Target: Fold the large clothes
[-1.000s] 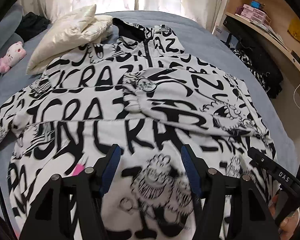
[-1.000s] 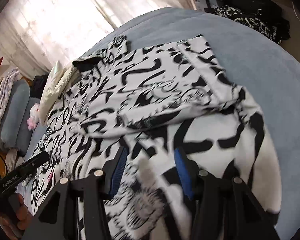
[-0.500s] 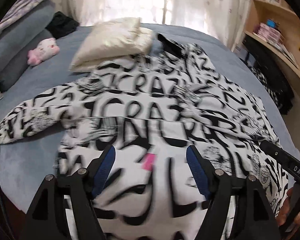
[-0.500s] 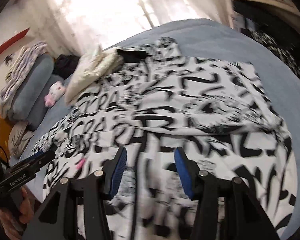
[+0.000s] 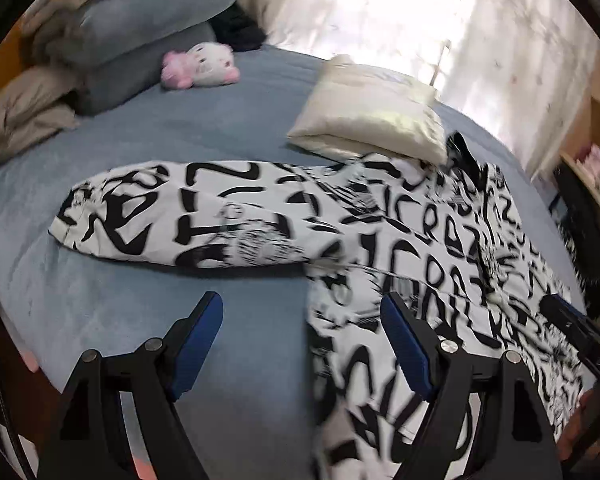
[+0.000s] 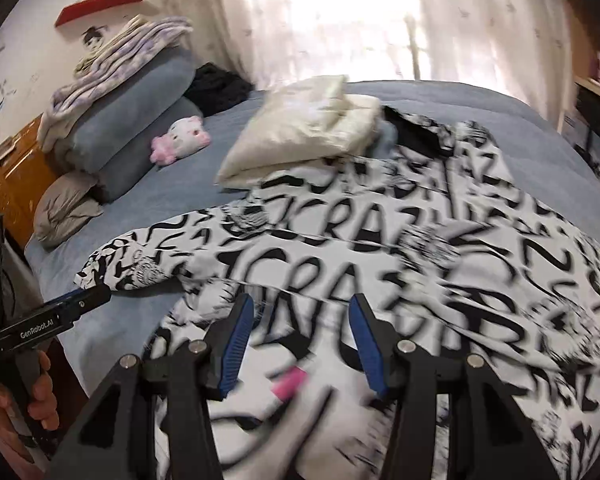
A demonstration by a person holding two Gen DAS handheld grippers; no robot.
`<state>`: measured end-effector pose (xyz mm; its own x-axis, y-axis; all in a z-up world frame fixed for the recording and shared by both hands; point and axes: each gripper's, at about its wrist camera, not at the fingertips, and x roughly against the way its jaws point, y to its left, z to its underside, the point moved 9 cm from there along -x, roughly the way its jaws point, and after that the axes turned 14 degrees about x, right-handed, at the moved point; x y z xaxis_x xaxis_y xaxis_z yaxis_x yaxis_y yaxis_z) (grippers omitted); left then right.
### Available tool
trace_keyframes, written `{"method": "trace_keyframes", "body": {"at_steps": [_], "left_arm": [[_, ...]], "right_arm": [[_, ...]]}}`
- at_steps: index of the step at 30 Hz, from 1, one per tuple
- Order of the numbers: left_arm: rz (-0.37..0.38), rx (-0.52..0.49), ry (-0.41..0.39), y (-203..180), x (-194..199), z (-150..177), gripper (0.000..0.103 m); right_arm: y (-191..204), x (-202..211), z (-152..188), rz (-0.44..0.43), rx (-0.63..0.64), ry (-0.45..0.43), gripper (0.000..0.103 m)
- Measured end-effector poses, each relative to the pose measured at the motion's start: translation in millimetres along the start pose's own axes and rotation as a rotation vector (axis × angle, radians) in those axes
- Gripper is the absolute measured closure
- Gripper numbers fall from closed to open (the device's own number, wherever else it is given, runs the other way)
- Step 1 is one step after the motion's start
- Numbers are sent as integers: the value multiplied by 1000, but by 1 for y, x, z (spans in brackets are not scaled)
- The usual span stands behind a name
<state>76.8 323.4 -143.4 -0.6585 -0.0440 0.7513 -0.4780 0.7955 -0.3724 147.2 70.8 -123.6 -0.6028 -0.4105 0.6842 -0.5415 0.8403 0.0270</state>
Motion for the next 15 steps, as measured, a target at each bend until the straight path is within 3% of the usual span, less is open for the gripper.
{"method": "trace_keyframes", "body": {"at_steps": [8, 15], "left_arm": [[145, 234, 58, 78, -36, -22, 21], [209, 429, 41, 136, -68, -41, 21]], "right_arm": [[55, -65, -32, -30, 65, 27, 53], [91, -112, -44, -69, 99, 67, 53]]}}
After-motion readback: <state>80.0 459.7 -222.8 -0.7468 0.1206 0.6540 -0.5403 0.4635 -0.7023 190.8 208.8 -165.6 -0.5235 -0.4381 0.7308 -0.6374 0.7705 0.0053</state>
